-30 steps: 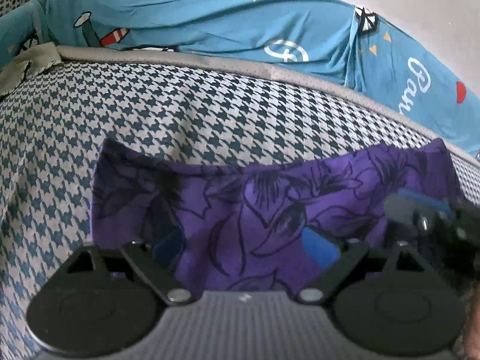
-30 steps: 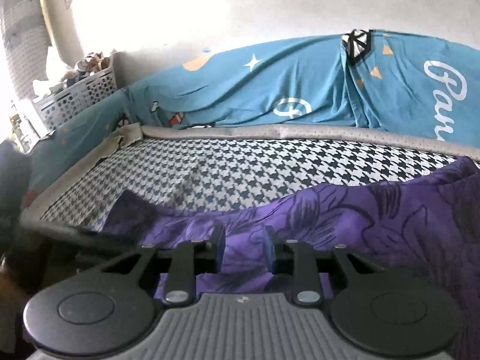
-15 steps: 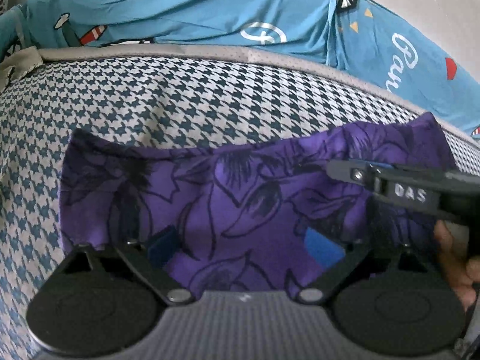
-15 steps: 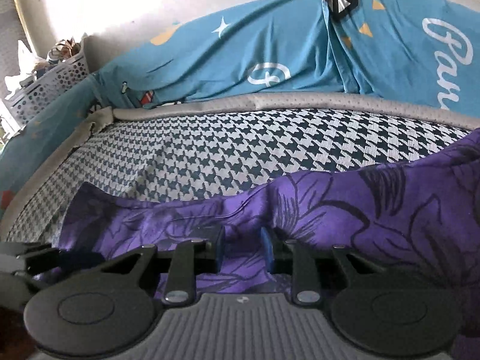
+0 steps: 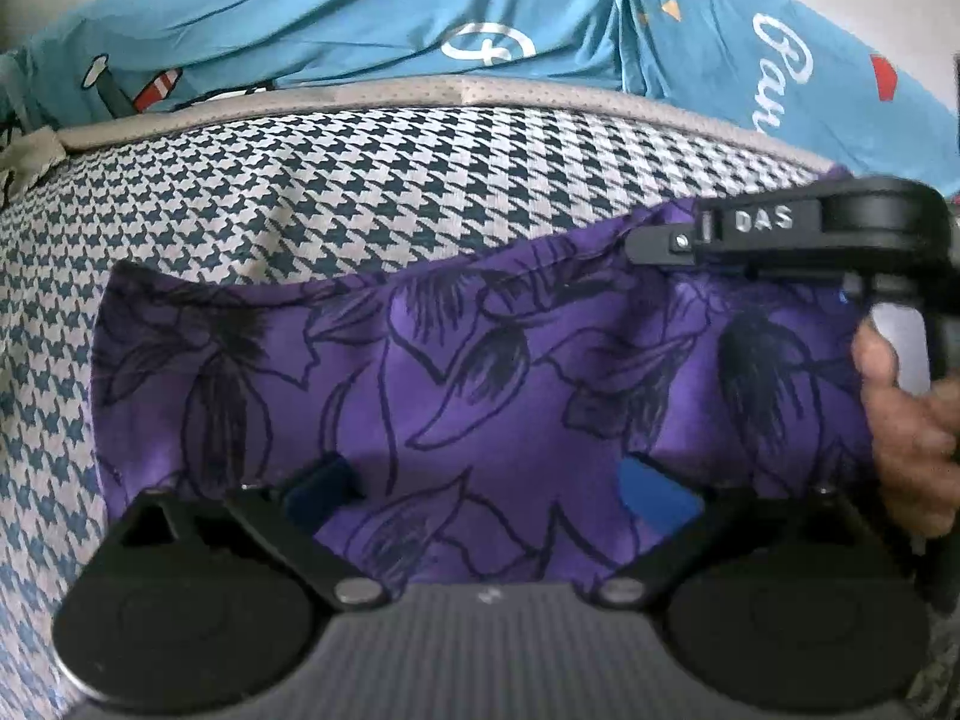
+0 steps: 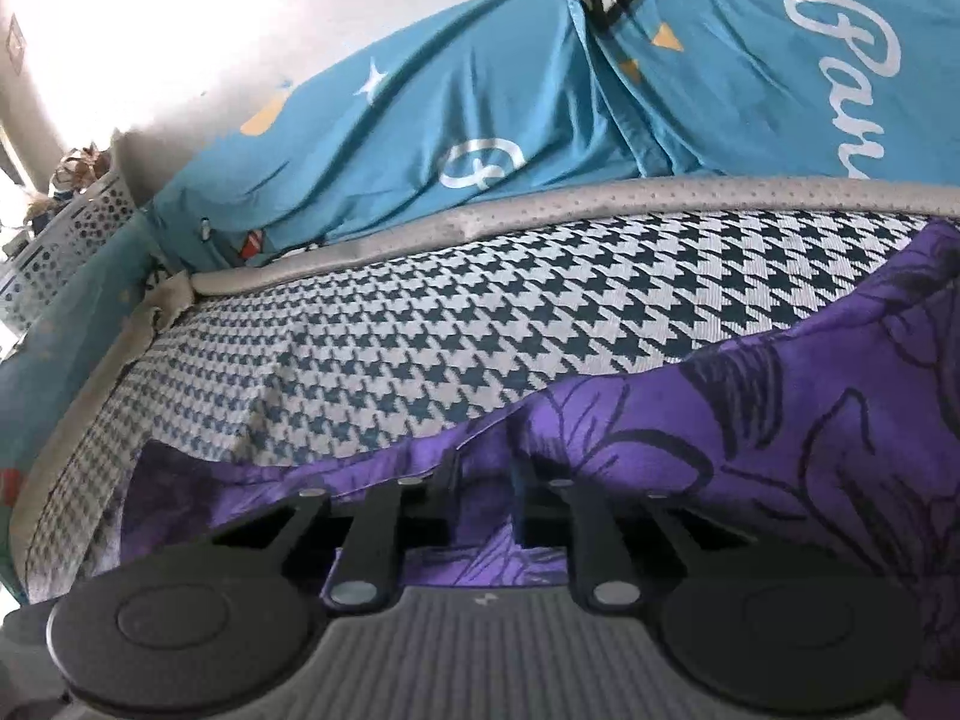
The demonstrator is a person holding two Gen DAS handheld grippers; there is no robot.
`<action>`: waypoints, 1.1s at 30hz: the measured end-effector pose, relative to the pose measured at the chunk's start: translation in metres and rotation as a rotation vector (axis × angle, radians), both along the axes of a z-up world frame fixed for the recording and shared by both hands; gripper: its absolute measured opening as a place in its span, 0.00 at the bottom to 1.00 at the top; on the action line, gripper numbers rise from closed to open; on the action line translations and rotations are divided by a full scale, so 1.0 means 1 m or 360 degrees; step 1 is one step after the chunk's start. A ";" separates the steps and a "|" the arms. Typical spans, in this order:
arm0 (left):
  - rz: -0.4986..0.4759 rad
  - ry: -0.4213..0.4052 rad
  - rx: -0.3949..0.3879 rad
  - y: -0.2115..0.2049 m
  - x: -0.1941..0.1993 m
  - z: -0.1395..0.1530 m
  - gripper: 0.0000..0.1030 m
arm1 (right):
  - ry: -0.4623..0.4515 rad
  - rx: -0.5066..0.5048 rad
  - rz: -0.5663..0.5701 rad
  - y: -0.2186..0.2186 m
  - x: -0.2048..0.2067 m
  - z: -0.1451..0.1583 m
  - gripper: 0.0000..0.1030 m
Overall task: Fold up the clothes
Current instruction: 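Smooth the folded purple top flat with the right tool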
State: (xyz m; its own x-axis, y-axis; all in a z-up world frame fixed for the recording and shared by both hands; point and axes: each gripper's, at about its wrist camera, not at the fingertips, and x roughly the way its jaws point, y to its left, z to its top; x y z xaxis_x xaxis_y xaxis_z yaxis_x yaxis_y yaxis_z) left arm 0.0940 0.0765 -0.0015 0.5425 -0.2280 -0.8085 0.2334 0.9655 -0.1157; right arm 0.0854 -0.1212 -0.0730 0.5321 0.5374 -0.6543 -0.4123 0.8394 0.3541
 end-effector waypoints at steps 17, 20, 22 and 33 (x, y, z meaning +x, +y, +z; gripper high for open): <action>0.0075 -0.0019 0.0028 0.007 0.012 0.000 1.00 | -0.0015 -0.0119 0.0179 -0.004 -0.047 -0.003 0.16; 0.0055 -0.0033 0.0065 0.004 0.010 -0.001 1.00 | -0.0014 -0.0132 0.0188 -0.006 -0.056 -0.001 0.17; 0.0035 -0.0043 0.0089 0.003 0.009 -0.001 1.00 | -0.0012 -0.0143 0.0196 -0.007 -0.063 0.000 0.17; -0.0030 -0.0067 0.0075 0.008 -0.001 0.003 1.00 | 0.0000 -0.0206 0.0211 -0.015 -0.104 -0.007 0.17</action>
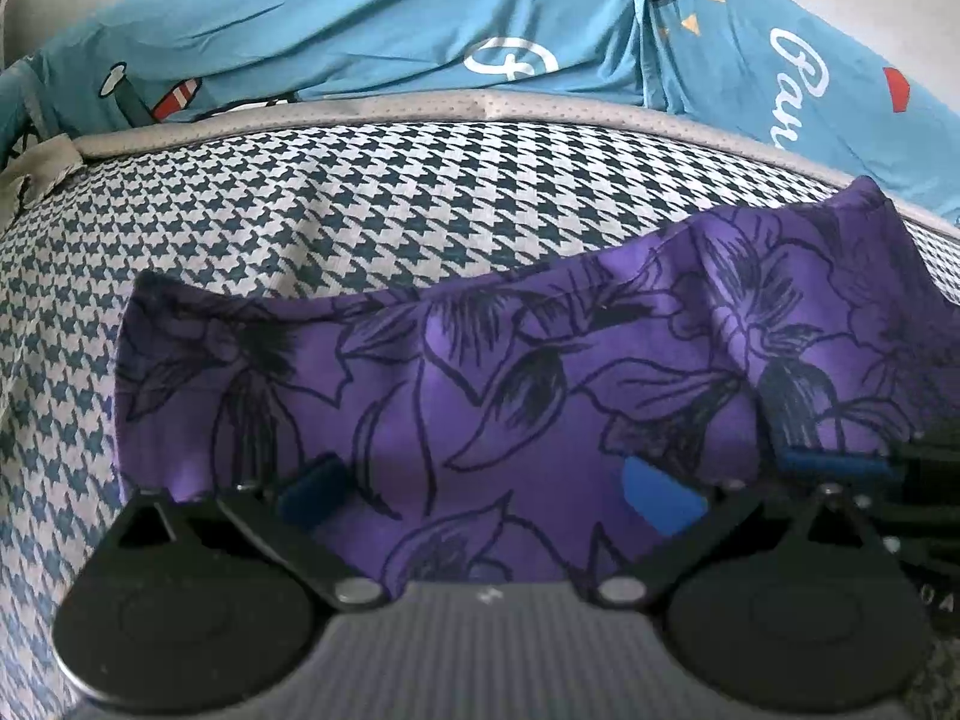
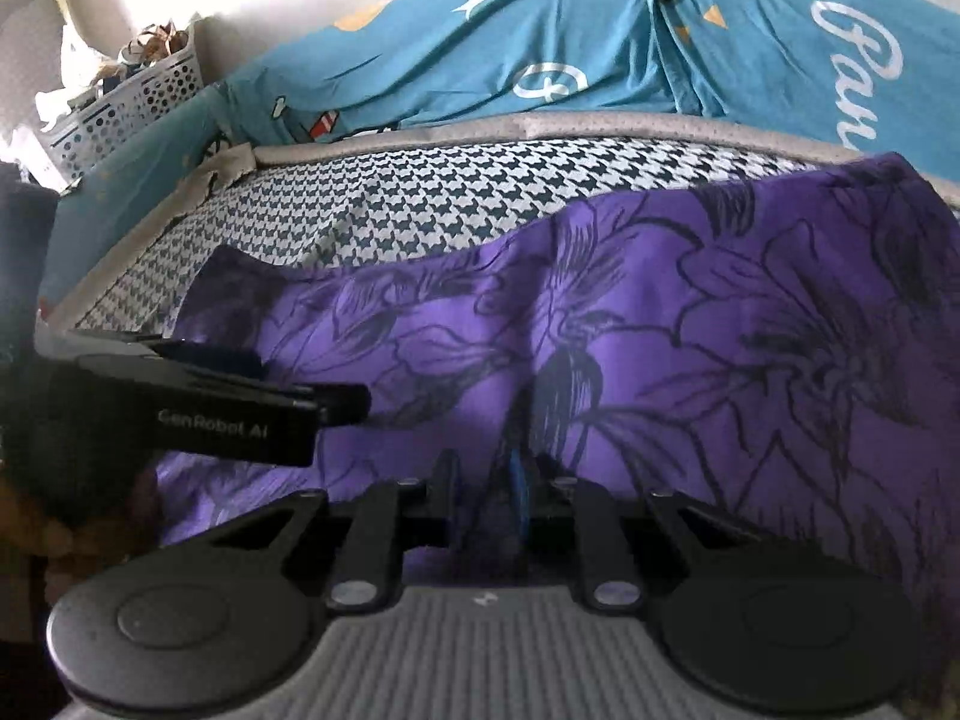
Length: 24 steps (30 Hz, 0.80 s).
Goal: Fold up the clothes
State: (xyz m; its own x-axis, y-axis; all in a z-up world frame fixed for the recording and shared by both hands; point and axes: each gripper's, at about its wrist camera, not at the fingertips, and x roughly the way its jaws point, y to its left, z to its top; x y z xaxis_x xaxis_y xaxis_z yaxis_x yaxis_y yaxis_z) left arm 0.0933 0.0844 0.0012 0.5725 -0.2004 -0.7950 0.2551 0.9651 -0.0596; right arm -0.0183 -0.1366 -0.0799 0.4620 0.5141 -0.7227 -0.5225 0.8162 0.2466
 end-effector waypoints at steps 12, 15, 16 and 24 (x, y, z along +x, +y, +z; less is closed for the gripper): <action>-0.0075 -0.0060 0.0040 0.008 -0.032 0.001 1.00 | 0.0046 0.0042 -0.0096 -0.015 -0.046 0.001 0.17; -0.0082 -0.0072 0.0042 0.010 -0.043 0.000 1.00 | 0.0032 0.0047 -0.0113 -0.018 -0.056 0.001 0.17; -0.0083 -0.0075 0.0042 0.011 -0.046 0.000 1.00 | 0.0028 0.0048 -0.0119 -0.018 -0.059 0.001 0.17; -0.0067 -0.0107 0.0051 0.017 -0.069 -0.002 1.00 | -0.0031 0.0039 -0.0153 -0.022 -0.076 0.002 0.18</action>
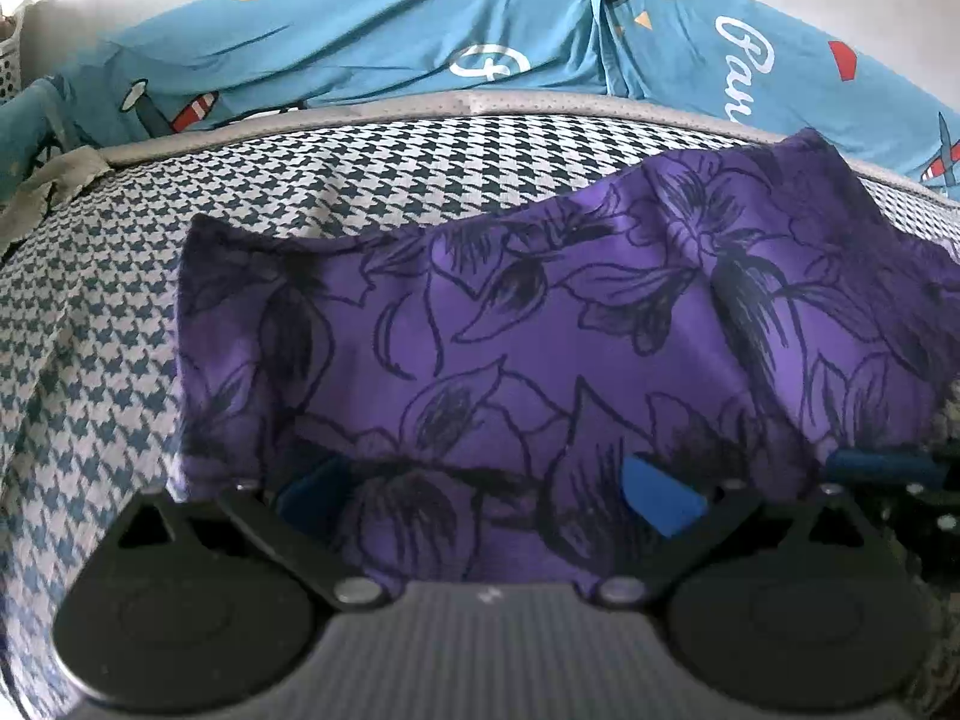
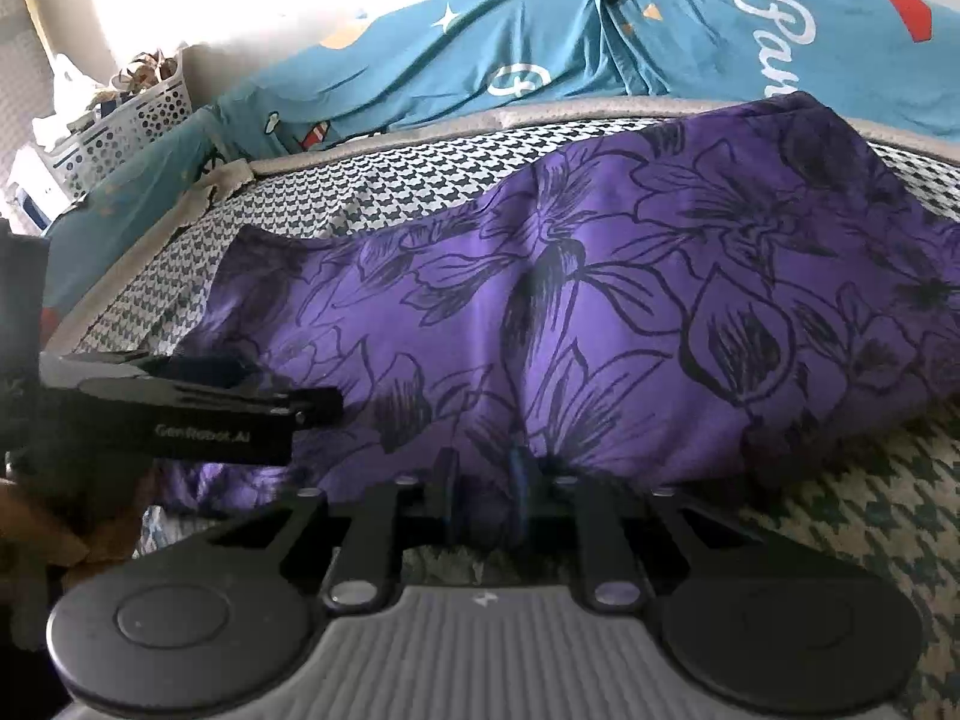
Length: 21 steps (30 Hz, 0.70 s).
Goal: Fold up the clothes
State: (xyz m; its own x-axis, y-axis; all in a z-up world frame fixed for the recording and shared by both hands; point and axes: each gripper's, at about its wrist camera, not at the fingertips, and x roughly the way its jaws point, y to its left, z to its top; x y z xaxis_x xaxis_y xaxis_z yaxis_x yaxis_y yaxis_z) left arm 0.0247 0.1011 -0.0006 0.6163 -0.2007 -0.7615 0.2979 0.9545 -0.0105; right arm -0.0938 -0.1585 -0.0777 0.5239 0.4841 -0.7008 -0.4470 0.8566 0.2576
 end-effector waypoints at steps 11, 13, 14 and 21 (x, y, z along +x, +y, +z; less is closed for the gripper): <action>0.0029 -0.0017 -0.0016 0.005 -0.025 -0.001 1.00 | -0.0006 -0.0009 -0.0054 -0.006 -0.017 -0.002 0.18; 0.0029 -0.0021 -0.0009 0.005 -0.029 -0.001 1.00 | -0.0003 -0.0006 -0.0059 -0.006 -0.017 -0.002 0.18; 0.0027 -0.0024 -0.0001 0.005 -0.031 -0.001 1.00 | -0.0002 -0.0006 -0.0062 -0.006 -0.017 -0.001 0.18; 0.0020 -0.0040 0.0014 0.007 -0.044 -0.004 1.00 | -0.0002 -0.0018 -0.0078 -0.006 -0.021 -0.002 0.18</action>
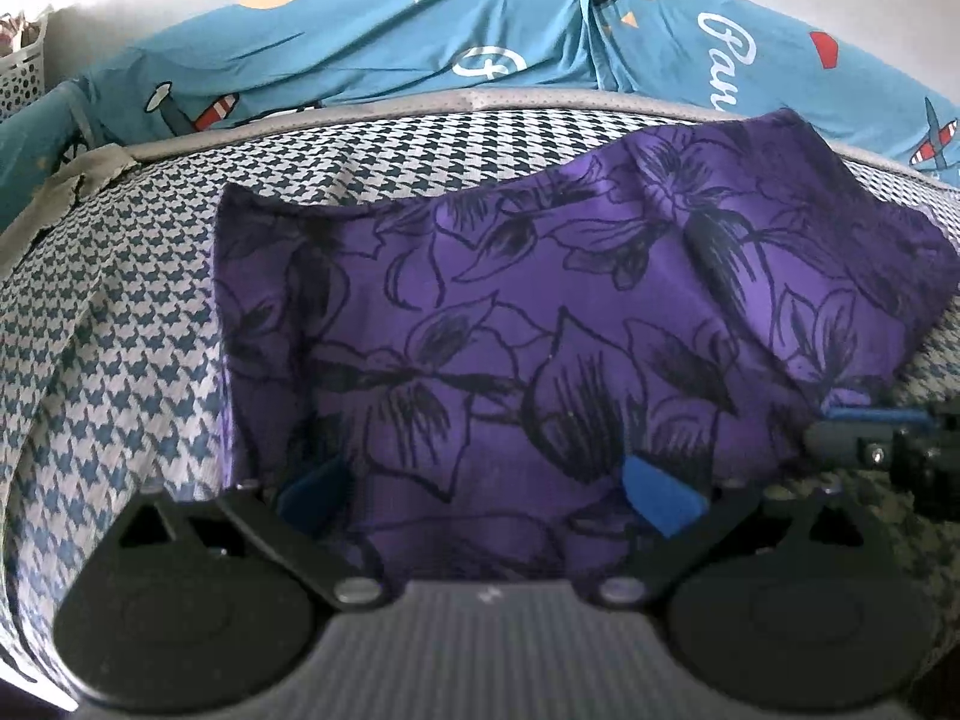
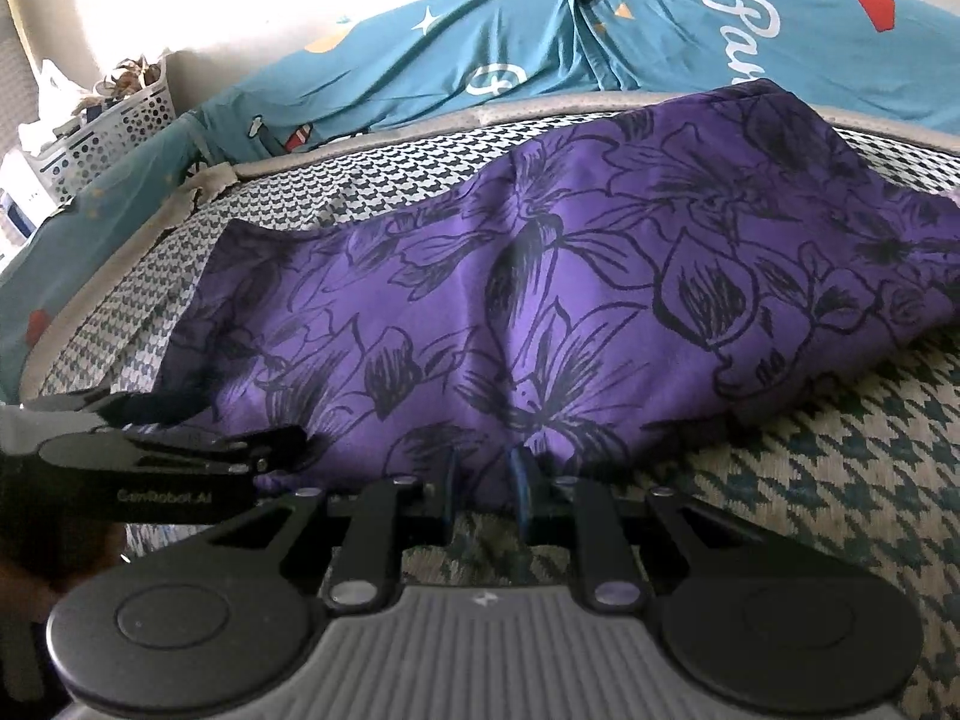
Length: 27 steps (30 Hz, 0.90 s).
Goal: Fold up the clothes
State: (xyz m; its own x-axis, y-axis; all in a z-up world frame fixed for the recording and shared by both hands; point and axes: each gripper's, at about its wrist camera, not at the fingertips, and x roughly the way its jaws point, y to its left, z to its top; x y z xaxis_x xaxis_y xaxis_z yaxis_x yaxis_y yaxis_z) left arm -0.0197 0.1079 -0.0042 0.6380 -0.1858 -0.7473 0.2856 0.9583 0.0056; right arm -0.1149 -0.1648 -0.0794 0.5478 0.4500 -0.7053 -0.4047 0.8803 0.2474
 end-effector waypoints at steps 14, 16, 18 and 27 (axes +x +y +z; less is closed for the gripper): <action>-0.0068 0.0020 -0.0098 0.012 -0.029 0.008 1.00 | -0.0053 -0.0010 0.0107 0.010 -0.015 0.009 0.29; -0.0058 0.0013 -0.0133 0.016 -0.034 0.012 1.00 | -0.0072 0.0003 0.0133 0.013 -0.018 0.011 0.29; -0.0031 -0.0011 -0.0170 0.023 -0.037 0.017 1.00 | -0.0105 0.0012 0.0162 0.016 -0.022 0.014 0.29; 0.0269 0.0064 -0.0280 0.075 -0.013 0.027 1.00 | -0.0167 0.0038 0.0412 0.046 -0.040 0.021 0.29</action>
State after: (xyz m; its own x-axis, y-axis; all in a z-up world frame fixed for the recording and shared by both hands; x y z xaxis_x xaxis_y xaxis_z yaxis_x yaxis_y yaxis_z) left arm -0.0322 0.1831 0.0228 0.6416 -0.2083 -0.7382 0.1178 0.9778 -0.1735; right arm -0.1553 -0.1187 -0.0585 0.4817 0.6005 -0.6383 -0.6400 0.7386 0.2119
